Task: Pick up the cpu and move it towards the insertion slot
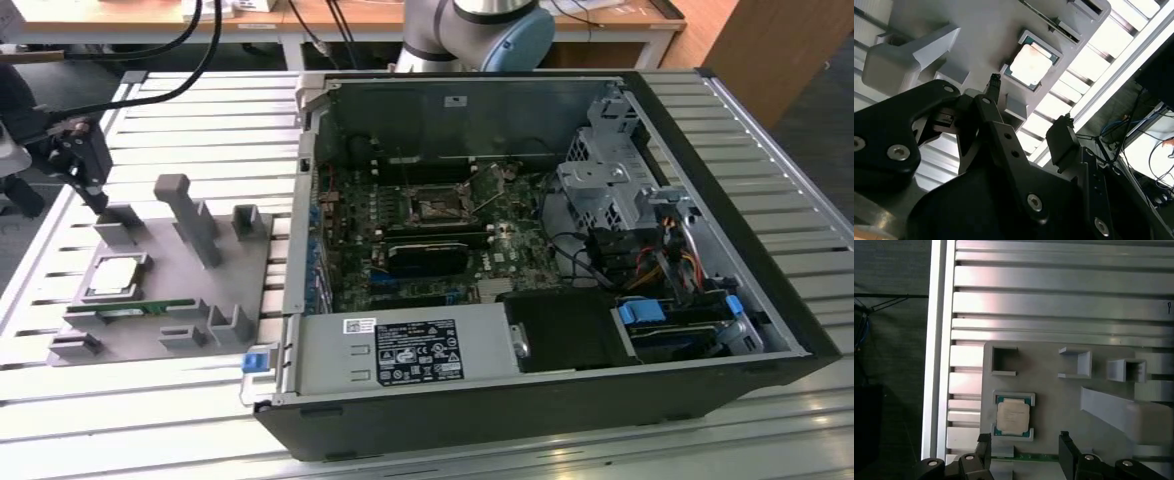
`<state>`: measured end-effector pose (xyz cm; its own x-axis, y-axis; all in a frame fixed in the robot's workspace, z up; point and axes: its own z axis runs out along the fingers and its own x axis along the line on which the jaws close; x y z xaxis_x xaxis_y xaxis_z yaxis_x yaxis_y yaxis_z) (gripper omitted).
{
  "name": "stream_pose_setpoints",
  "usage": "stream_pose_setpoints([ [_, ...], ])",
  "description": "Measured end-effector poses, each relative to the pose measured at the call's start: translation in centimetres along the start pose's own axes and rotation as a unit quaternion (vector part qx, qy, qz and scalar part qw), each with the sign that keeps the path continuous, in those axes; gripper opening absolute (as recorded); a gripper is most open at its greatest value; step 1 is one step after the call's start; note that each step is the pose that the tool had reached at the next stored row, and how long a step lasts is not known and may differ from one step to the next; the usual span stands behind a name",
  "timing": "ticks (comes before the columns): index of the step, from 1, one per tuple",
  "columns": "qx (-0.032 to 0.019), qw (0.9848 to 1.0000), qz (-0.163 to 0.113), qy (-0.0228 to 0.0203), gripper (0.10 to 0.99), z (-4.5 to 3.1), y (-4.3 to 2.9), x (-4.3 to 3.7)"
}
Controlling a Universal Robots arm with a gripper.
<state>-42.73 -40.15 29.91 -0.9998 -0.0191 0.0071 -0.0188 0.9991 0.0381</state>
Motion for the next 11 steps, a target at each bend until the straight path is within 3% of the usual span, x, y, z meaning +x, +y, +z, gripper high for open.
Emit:
stream_pose_setpoints([
  [8,0.0000,1.0000,0.000,0.0000,0.659,1.35,-0.06,0.32],
  [9,-0.0001,1.0000,0.000,0.0000,0.718,1.48,-0.07,0.34],
  [11,-0.0001,1.0000,0.000,0.0000,0.718,1.78,-0.09,0.34],
])
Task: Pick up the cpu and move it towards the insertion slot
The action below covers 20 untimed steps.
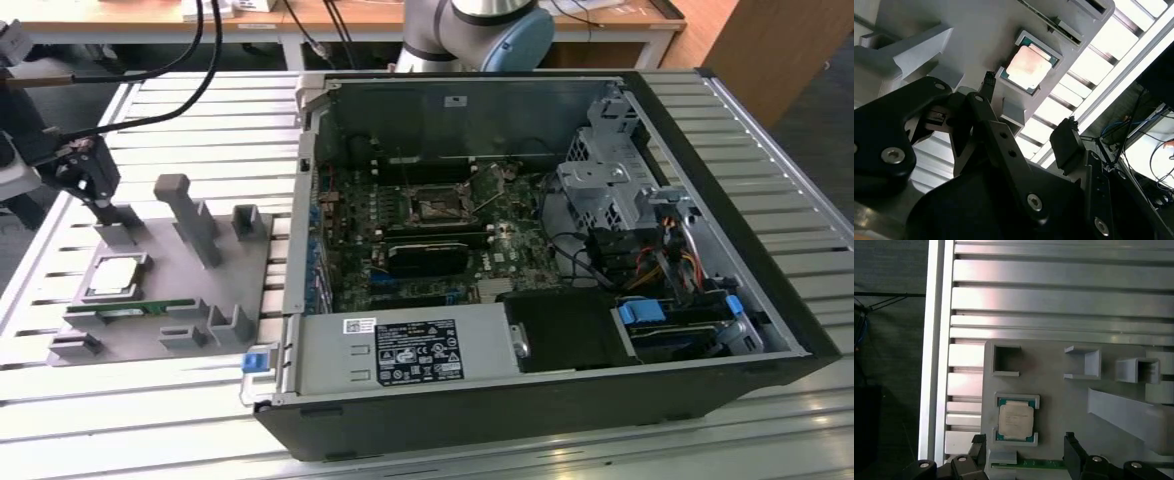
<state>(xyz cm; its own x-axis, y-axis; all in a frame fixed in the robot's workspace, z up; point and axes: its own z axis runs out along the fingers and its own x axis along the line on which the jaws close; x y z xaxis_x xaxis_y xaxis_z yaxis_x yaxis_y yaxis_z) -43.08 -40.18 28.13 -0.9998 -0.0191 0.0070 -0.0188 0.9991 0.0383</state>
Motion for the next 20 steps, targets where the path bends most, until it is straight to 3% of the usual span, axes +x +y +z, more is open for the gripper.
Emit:
stream_pose_setpoints([
  [5,0.0000,1.0000,0.000,0.0001,0.718,0.86,-0.04,0.00],
  [20,0.0001,1.0000,0.000,0.0001,0.718,2.47,-0.09,0.11],
])
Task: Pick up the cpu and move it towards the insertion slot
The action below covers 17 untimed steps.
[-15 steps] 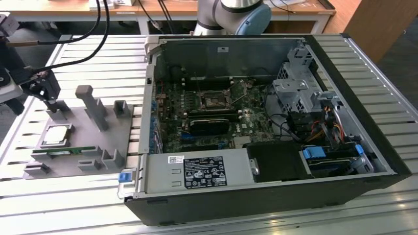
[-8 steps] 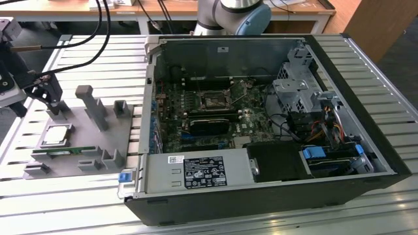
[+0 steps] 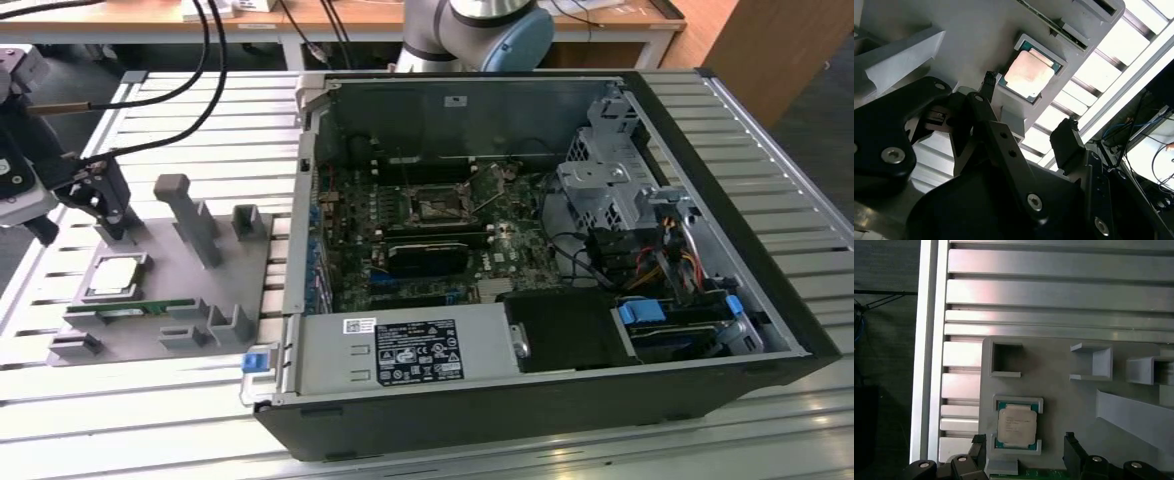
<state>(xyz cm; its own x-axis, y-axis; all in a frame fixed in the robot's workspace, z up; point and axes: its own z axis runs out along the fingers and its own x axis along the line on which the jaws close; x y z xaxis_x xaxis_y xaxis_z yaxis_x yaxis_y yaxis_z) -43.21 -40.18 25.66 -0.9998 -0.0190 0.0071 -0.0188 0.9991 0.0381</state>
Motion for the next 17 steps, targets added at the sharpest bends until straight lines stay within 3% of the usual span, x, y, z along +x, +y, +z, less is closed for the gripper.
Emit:
stream_pose_setpoints([
  [17,0.0000,1.0000,0.001,0.0000,0.718,2.66,-0.20,0.23],
])
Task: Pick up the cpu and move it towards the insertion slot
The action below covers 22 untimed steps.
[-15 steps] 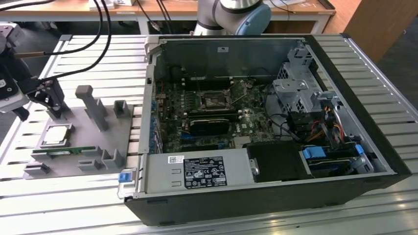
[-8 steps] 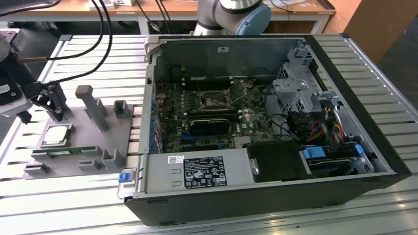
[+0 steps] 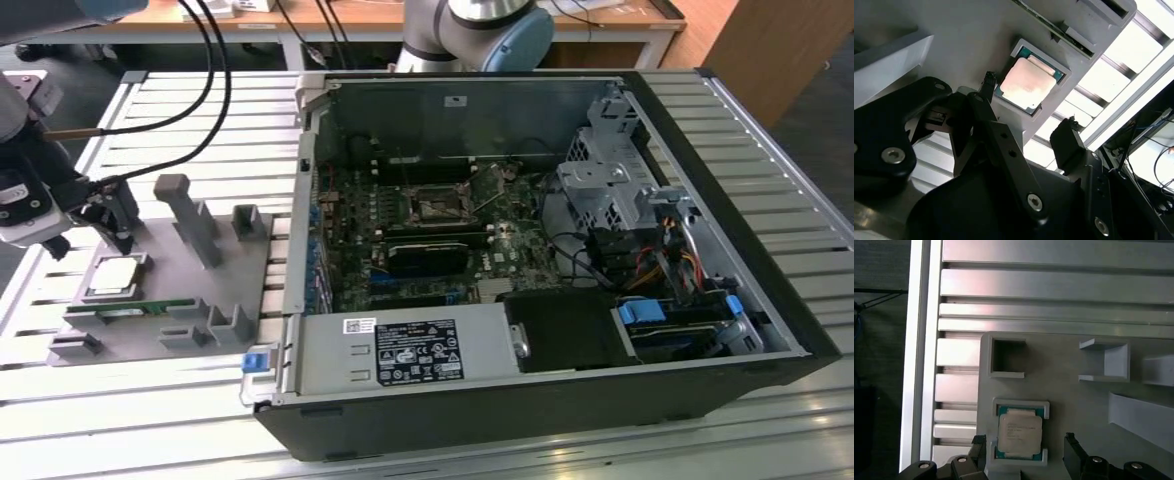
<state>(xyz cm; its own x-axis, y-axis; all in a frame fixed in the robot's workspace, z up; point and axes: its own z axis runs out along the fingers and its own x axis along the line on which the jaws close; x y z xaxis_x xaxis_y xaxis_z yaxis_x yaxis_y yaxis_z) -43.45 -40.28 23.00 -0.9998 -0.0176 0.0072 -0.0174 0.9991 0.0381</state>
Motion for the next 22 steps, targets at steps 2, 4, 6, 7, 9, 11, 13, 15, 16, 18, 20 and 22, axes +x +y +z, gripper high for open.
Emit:
stream_pose_setpoints([
  [2,0.0000,1.0000,0.001,0.0000,0.718,0.30,-0.01,0.03],
  [4,0.0001,1.0000,0.001,0.0001,0.718,0.48,-0.02,0.08],
  [6,0.0000,1.0000,0.001,0.0000,0.718,0.60,-0.02,0.13],
  [7,0.0000,1.0000,0.001,0.0000,0.718,0.71,-0.02,0.15],
  [9,0.0000,1.0000,0.001,-0.0001,0.718,1.01,-0.03,0.21],
  [11,0.0000,1.0000,0.002,-0.0001,0.718,1.34,-0.04,0.26],
  [13,0.0000,1.0000,0.002,-0.0001,0.718,1.67,-0.06,0.29],
  [15,0.0000,1.0000,0.003,-0.0001,0.718,1.97,-0.07,0.31],
  [16,0.0000,1.0000,0.003,-0.0001,0.718,2.10,-0.07,0.32],
  [18,0.0000,1.0000,0.003,-0.0001,0.718,2.43,-0.08,0.33],
  [20,0.0000,1.0000,0.003,-0.0001,0.718,2.72,-0.10,0.34],
  [22,0.0000,1.0000,0.003,-0.0001,0.718,2.96,-0.11,0.35],
])
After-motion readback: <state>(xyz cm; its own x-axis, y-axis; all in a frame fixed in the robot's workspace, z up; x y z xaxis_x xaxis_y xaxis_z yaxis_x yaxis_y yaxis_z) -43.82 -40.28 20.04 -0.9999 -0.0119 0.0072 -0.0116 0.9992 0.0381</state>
